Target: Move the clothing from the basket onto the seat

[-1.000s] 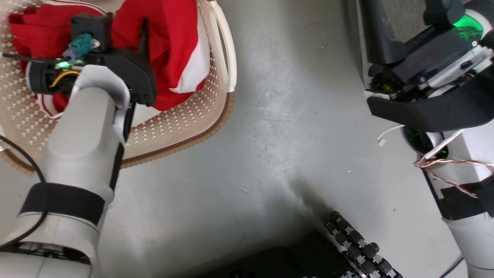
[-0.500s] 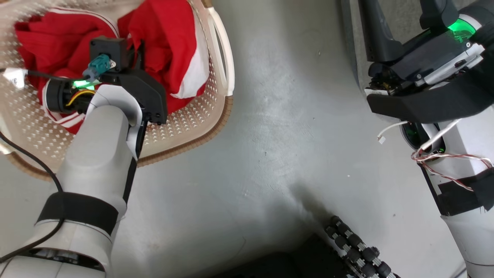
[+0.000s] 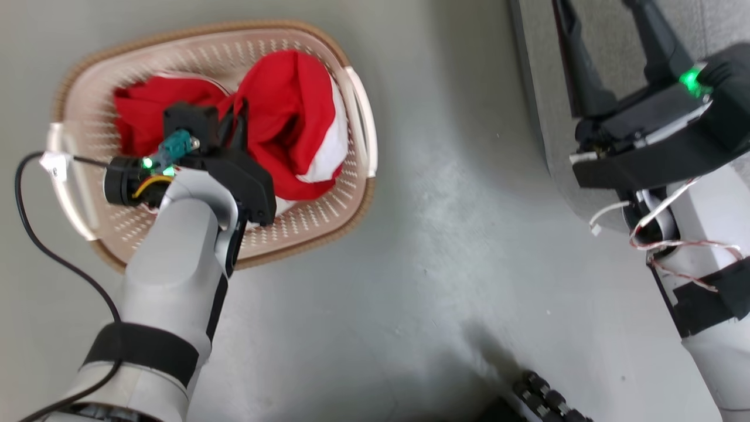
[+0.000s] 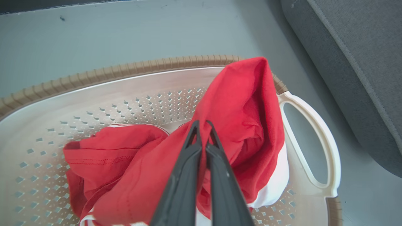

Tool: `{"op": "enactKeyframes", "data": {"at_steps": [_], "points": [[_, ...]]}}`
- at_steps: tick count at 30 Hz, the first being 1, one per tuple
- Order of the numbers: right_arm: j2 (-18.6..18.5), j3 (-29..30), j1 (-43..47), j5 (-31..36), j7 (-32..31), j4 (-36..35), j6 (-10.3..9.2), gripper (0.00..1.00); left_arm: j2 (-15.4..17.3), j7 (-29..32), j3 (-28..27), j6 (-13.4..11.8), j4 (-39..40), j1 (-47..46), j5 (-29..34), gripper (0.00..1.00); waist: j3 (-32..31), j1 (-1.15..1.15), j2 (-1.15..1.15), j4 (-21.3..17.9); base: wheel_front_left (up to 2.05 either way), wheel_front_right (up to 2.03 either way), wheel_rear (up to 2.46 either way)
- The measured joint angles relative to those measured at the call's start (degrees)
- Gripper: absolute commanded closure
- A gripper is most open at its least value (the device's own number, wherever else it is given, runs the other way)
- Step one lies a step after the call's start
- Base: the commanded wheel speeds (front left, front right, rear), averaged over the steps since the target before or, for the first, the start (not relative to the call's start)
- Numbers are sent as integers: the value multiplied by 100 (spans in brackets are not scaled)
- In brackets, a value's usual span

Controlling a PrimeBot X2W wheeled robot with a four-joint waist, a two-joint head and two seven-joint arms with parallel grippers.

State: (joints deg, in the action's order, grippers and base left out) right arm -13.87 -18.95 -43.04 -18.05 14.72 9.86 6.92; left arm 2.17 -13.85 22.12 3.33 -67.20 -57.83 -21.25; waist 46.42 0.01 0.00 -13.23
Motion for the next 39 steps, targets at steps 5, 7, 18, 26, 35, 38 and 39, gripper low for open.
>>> {"op": "enactKeyframes", "data": {"at_steps": [5, 7, 18, 26, 35, 38, 39], "points": [[-34, 7, 211, -1, 0, 230, 16, 0, -5, -15, -47, 74, 76, 257, -99, 100, -384, 0, 0, 160, 0, 0, 0], [-43, 22, 257, -1, 0, 304, 16, 0, -8, -45, -58, 78, 114, 353, -146, 100, -542, 0, 0, 223, 0, 0, 0], [21, -5, 652, -19, -1, 824, 16, 0, -27, -45, 49, 178, 857, 779, -512, 100, -1541, 0, 0, 528, 0, 0, 0], [23, -86, 1010, -20, -1, 1134, 18, 0, -34, -45, 135, 178, 1237, 1084, -722, 100, -2214, 1, -1, 694, 0, 0, 0], [73, -204, 1501, -68, -1, 1489, 18, 0, -35, -45, 261, 178, 1584, 1553, -861, 100, -2967, 0, -1, 884, 0, 0, 0], [118, -231, 1651, -69, -1, 1523, 18, 0, -35, -45, 257, 179, 1682, 1639, -893, 100, -3213, 0, -1, 948, 0, 0, 0], [133, -248, 1695, -70, -1, 1524, 18, 0, -35, -45, 243, 179, 1724, 1642, -892, 100, -3291, 0, -1, 968, 0, 0, 0]]}}
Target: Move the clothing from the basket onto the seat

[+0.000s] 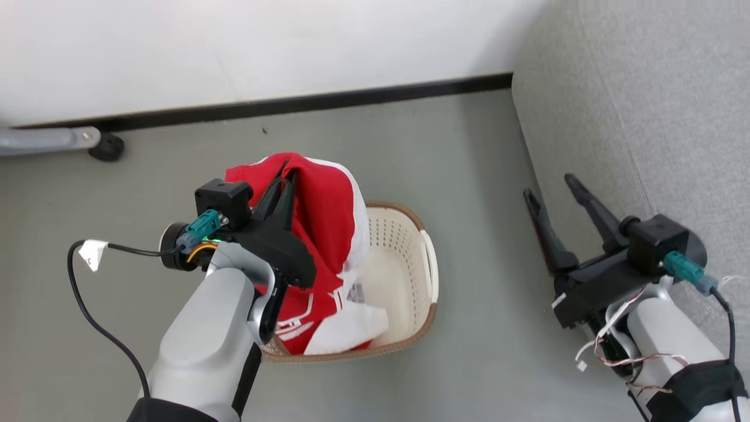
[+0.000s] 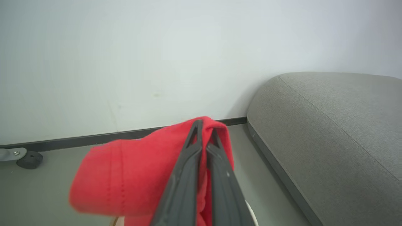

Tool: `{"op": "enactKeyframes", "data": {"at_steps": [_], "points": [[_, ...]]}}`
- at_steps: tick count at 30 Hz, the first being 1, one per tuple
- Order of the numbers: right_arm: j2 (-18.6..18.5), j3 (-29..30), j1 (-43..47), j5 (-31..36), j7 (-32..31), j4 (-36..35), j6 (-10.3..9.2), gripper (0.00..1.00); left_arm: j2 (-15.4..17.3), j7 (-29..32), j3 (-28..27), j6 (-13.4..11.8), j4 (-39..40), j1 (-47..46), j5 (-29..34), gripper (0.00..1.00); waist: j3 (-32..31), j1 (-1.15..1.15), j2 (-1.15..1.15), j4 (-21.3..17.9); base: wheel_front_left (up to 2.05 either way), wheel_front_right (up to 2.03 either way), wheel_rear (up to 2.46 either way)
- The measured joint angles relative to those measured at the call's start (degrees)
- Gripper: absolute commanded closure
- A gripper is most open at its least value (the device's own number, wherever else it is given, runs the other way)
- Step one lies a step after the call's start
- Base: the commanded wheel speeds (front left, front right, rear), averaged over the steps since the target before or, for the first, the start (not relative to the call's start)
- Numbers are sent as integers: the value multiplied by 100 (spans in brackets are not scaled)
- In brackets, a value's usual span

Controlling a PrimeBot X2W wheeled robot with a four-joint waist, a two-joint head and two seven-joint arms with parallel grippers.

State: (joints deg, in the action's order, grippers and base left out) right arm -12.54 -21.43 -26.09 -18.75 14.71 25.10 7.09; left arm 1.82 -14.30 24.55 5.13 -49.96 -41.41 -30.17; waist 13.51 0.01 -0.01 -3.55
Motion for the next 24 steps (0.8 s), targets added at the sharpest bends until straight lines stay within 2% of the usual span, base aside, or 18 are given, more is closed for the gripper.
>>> {"op": "enactKeyframes", "data": {"at_steps": [10, 24], "points": [[71, -94, 258, -5, 0, -10, 0, 0, 0, 0, -30, 51, 606, 80, 188, 100, -577, 0, 1, 176, 0, 0, 0], [89, -107, 396, -4, 0, -22, 0, 0, 3, -1, 175, 147, 1472, 40, 369, 100, -748, -1, 1, 281, 0, 0, 0]]}}
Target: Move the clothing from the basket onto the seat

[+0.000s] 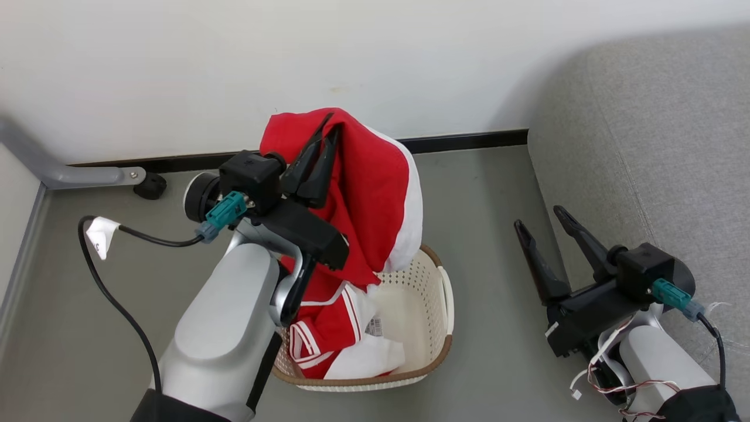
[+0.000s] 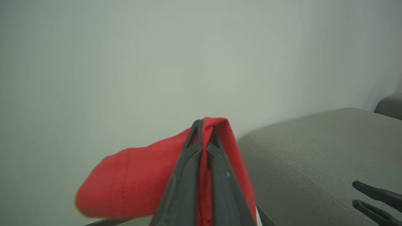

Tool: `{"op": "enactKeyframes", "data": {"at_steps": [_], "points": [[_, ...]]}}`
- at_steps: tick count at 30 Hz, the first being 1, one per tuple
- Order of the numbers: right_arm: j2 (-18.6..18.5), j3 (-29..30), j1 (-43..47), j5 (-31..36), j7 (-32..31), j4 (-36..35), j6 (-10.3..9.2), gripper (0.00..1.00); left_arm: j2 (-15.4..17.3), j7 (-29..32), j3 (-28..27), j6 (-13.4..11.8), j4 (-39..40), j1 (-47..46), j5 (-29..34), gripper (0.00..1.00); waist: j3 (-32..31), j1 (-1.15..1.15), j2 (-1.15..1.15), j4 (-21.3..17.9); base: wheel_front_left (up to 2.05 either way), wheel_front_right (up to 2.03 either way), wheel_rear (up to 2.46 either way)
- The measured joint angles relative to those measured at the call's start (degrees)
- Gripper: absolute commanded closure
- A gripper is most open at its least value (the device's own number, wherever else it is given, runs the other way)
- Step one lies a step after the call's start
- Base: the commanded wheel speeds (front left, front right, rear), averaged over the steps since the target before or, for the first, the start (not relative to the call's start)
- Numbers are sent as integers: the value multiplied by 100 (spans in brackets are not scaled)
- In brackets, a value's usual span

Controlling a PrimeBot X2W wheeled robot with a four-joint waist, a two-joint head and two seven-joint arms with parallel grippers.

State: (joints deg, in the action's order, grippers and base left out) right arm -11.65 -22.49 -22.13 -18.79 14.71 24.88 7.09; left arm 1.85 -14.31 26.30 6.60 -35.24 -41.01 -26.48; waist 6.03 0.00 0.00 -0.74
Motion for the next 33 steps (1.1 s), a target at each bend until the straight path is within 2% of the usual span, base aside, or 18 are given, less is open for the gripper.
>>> {"op": "enactKeyframes", "data": {"at_steps": [9, 13, 28, 33], "points": [[-43, -548, -118, 13, 0, -165, 0, 0, 1, -1, 203, 3, 322, -15, -3, 100, 29, 0, 1, 48, 0, 0, 0], [-172, -979, -444, -52, -1, -177, 4, 0, -3, -1, 341, 4, 416, -70, -16, 100, 78, 0, 1, 97, 0, 0, 0], [-730, -1996, -1113, -791, -1, 103, 5, 0, 4, -18, 891, 4, 927, -240, -131, 100, 196, 0, 1, 422, 0, 0, 0], [-777, -2298, -1390, -1024, 0, 196, 5, 0, 7, -18, 1073, 2, 1023, -254, -181, 100, 229, 0, 1, 547, 0, 0, 0]]}}
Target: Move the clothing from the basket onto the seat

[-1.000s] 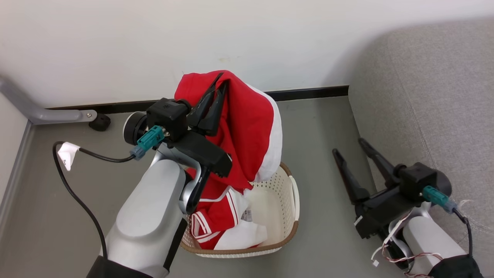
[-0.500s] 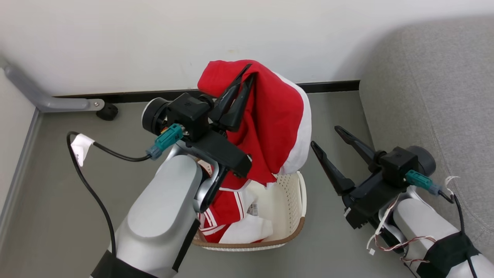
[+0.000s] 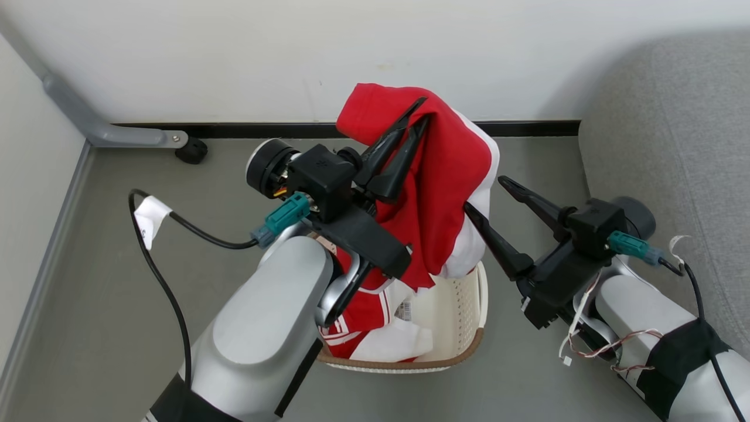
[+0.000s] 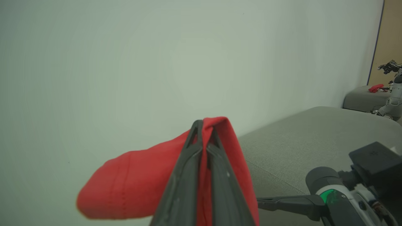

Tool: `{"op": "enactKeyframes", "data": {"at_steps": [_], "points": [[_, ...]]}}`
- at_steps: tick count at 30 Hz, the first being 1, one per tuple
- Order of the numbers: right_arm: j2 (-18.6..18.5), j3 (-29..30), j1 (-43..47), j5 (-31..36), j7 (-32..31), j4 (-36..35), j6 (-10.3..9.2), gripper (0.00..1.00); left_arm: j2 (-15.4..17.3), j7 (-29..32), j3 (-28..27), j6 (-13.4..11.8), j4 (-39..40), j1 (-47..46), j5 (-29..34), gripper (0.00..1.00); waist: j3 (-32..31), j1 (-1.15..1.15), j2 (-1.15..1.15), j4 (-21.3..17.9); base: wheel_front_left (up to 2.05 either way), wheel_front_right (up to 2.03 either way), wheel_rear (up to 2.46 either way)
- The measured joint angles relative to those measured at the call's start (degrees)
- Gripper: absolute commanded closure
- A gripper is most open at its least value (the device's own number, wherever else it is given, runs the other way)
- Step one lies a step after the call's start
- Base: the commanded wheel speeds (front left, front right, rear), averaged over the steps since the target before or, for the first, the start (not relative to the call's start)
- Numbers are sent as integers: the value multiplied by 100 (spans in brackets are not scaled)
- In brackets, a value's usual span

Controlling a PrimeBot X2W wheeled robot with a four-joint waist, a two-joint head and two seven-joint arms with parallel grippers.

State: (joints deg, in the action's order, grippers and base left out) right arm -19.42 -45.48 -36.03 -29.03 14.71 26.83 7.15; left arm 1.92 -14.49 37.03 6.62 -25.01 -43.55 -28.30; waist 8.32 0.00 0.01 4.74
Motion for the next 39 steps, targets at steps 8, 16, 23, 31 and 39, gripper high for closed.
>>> {"op": "enactKeyframes", "data": {"at_steps": [8, 16, 23, 31, 39], "points": [[-11, -725, -525, -456, -1, 143, 0, 0, 0, 0, 265, -5, 122, -68, -96, 100, 72, 0, 0, 220, 0, 0, 0], [-44, -1081, -832, -1069, 0, 288, 0, 0, -1, 0, 420, -14, 146, -115, -261, 100, 148, 0, 0, 378, 0, 0, 0], [-235, -1384, -1006, -1516, -1, 413, 0, 0, 9, 0, 530, -14, 224, -209, -308, 100, 198, 0, 0, 458, 0, 0, 0], [-313, -2067, -1340, -1869, -1, 249, 0, 0, 12, 0, 728, -13, 296, -284, -353, 100, 221, 0, 0, 529, 0, 0, 0], [-417, -2660, -1617, -2159, -1, -305, 0, 5, 12, 0, 805, -13, 308, -318, -403, 100, 241, 0, 0, 584, 0, 0, 0]]}}
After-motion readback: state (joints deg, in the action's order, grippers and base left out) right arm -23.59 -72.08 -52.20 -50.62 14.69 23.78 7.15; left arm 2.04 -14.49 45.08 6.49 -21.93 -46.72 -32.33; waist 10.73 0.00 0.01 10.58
